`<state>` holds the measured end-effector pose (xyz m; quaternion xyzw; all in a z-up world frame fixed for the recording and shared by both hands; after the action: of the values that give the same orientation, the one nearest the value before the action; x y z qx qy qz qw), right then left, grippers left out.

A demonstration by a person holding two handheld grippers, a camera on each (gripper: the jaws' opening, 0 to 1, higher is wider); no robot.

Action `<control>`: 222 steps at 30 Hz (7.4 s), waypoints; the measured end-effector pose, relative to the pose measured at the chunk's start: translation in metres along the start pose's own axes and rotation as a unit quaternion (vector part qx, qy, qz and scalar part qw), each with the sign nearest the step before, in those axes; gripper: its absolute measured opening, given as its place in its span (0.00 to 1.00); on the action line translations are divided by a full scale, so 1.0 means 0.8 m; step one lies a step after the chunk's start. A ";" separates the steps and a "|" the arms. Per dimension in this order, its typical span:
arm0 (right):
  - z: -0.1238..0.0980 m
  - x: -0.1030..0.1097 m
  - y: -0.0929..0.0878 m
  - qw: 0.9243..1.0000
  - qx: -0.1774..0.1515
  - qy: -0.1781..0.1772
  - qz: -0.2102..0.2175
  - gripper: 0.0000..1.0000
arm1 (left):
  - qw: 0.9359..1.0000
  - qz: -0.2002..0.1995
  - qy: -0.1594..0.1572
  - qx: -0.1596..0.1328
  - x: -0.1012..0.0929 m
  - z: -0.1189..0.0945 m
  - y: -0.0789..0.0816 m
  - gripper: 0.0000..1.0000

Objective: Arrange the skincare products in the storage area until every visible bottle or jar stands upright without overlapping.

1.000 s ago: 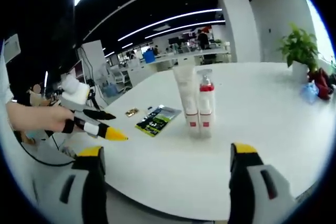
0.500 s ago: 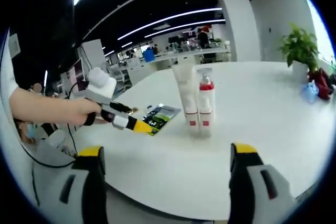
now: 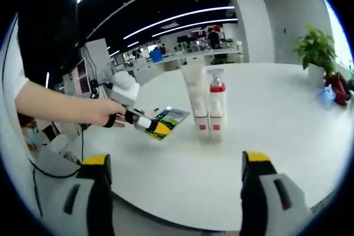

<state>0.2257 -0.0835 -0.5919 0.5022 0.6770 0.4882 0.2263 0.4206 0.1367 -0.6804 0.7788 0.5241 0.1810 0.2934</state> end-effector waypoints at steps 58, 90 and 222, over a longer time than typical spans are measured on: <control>0.000 -0.004 -0.001 1.000 0.001 -0.017 -0.001 0.96 | 0.998 -0.050 -0.035 -0.007 -0.014 0.009 0.003 0.15; 0.000 0.005 0.001 1.000 -0.003 0.008 -0.015 0.94 | 0.994 -0.039 -0.073 -0.074 -0.033 -0.076 -0.011 0.13; 0.006 0.039 0.103 0.910 -0.122 0.316 0.237 0.11 | 0.803 -0.108 -0.564 -0.158 -0.122 -0.282 -0.041 0.00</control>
<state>0.2550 -0.0517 -0.5149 0.4360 0.5087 0.7398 -0.0623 0.2268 0.1160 -0.5272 0.6248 0.3106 -0.2429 0.6739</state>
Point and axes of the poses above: the point that each gripper's makers call its tool centre point, and the gripper's own axes: z roughly forward along the fingers, x roughly to its left, y roughly out of its top, the point moved 7 cm from there along -z, roughly backward along the fingers
